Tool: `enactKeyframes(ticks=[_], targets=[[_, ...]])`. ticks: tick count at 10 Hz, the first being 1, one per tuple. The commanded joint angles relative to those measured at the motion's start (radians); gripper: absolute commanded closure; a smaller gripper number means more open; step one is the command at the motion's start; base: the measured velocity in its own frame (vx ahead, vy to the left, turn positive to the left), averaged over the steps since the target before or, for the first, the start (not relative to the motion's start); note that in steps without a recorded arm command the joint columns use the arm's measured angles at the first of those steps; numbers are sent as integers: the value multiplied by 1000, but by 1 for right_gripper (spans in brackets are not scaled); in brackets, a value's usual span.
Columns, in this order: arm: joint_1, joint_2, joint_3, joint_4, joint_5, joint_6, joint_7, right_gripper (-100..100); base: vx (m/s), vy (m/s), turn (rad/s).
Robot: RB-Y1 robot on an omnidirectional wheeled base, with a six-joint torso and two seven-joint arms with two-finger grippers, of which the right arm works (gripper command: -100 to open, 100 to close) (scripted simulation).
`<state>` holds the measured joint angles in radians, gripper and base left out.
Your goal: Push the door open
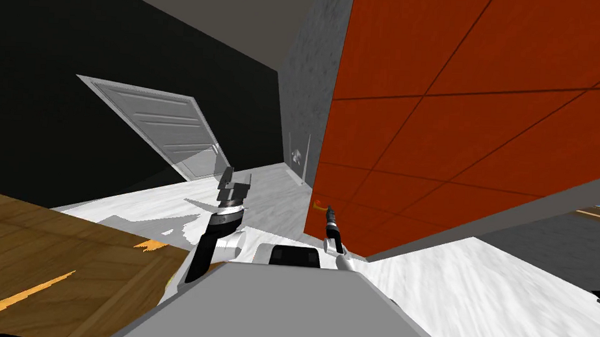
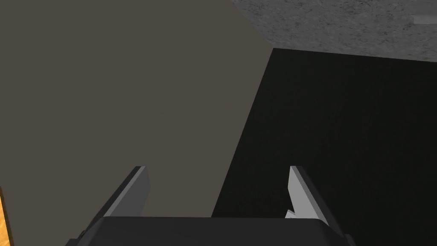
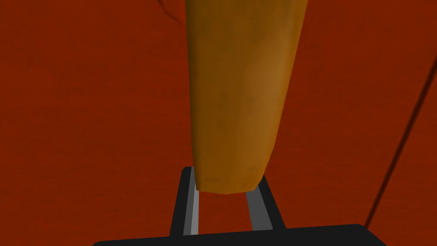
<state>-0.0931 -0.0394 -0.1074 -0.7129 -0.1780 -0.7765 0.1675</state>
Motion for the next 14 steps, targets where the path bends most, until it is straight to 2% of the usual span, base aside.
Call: enactKeyframes(ticks=[1,5,7,9,14], targets=[[-10,-1,-28,2,-13,-11,12,100,178,56,-90],[-11,36,-62,1,-30,-14,34,100,189,66,-87],[-12,60,-77,0,-38,-15,45,100,129,106,-92],[-12,76,-85,0,-42,-16,51,100,90,115,-68],[-12,86,-90,0,-44,-16,54,100,11,30,-12]])
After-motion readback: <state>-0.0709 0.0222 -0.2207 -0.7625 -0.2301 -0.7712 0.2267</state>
